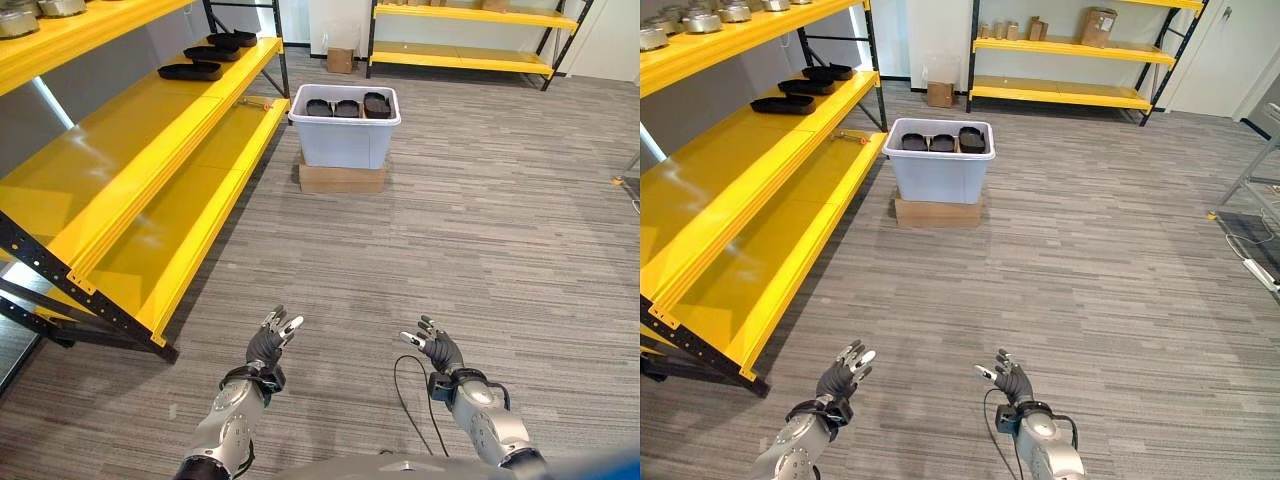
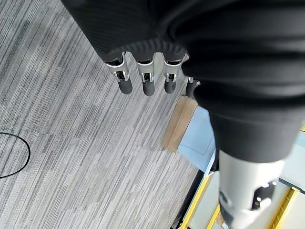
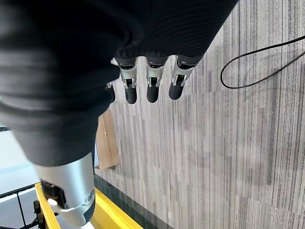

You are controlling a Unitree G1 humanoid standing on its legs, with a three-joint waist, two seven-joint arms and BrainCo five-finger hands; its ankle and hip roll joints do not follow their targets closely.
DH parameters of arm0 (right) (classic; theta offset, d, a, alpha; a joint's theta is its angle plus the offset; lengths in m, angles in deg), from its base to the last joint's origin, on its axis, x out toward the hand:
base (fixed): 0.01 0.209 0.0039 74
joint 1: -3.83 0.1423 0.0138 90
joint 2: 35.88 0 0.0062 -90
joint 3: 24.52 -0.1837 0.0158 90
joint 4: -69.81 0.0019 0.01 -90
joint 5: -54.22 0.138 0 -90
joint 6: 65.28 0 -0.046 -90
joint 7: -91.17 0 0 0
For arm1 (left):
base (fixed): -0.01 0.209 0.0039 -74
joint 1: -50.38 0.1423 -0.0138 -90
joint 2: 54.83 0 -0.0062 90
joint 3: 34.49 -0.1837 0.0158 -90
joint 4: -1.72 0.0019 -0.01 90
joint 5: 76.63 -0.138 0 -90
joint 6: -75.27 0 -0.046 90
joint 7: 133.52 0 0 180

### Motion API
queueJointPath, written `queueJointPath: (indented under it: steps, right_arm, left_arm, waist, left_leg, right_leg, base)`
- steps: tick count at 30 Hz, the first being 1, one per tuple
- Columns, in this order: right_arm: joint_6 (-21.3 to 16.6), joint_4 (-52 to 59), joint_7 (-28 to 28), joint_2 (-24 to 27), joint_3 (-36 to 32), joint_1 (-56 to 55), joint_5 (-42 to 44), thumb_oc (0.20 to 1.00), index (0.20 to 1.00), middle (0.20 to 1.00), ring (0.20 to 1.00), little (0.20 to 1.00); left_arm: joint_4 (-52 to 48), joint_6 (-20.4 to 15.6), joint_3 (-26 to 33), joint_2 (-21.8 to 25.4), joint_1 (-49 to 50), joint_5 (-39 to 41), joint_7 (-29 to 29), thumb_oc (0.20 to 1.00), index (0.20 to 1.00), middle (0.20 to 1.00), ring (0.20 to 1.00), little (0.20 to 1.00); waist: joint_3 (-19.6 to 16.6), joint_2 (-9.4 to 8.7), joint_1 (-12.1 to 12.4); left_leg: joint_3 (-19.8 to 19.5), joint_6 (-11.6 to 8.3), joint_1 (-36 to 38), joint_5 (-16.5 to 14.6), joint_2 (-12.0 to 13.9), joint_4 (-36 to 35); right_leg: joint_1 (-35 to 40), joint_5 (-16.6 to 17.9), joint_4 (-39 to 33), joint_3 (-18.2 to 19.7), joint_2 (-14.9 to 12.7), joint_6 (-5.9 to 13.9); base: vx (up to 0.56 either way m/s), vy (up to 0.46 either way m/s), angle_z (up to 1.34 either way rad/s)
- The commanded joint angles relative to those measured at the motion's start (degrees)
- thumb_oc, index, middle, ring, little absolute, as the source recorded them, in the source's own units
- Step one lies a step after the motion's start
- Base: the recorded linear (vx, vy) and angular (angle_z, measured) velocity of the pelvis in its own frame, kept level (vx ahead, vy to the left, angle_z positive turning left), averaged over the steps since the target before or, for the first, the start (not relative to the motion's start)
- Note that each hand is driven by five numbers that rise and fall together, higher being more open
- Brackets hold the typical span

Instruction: Move parts from the plastic box to the shelf.

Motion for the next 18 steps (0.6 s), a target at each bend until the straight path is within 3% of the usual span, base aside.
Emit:
queueJointPath:
  steps: [1,15,16,18]
  right_arm:
    - [-1.76,1.51,0.36,-0.3,-0.32,1.04,0.15,1.0,1.0,1.0,1.0,1.0]
    - [-2.63,2.48,-1.17,-0.79,-0.53,1.68,-1.69,1.0,1.0,1.0,1.0,1.0]
    - [-2.84,2.4,-0.98,-0.81,-0.42,1.89,-1.83,1.0,1.0,1.0,1.0,1.0]
    - [-2.97,2.5,-0.83,-1.02,0.48,3.25,-1.54,1.0,1.0,1.0,1.0,1.0]
  left_arm:
    - [1.84,-1.46,-0.44,0.97,-1.95,-1.2,1.73,1.0,1.0,1.0,1.0,1.0]
    - [2.72,-2.05,0.49,0.13,-2.54,0.06,0.84,1.0,1.0,1.0,1.0,1.0]
    - [2.39,-2.54,0.72,0.05,-2.54,0.32,1.08,1.0,1.0,1.0,1.0,1.0]
    - [1.47,-3.4,1.17,0.24,-3.24,1.19,0.21,1.0,1.0,1.0,1.0,1.0]
  waist:
    - [-4.48,-1.78,-0.54]
    - [-3.81,-1.55,-0.48]
    - [-3.48,-1.32,-0.43]
    - [-1.79,-0.22,-0.41]
  left_leg:
    - [-1.82,-3.21,-2.6,4.07,0.79,0.21]
    - [-1.66,-2.03,-2.28,3.74,0.28,0.21]
    - [-1.83,-1.78,-2.36,3.73,0.32,0.21]
    - [-1.62,-1.05,-3.22,4.18,0.59,0.21]
  right_leg:
    - [-0.21,3.27,0.67,0.4,-2.55,2.9]
    - [-0.15,3.79,0.67,1.39,-3.02,3.15]
    - [-0.91,3.44,2.33,1.36,-3.12,3.01]
    - [-6.13,0.55,12.21,1.68,-2.53,2.98]
  base:
    - [0.0,0.0,0.0]
    - [0.0,0.011,-0.01]
    - [-0.06,0.092,-0.05]
    - [-0.07,0.133,-0.22]
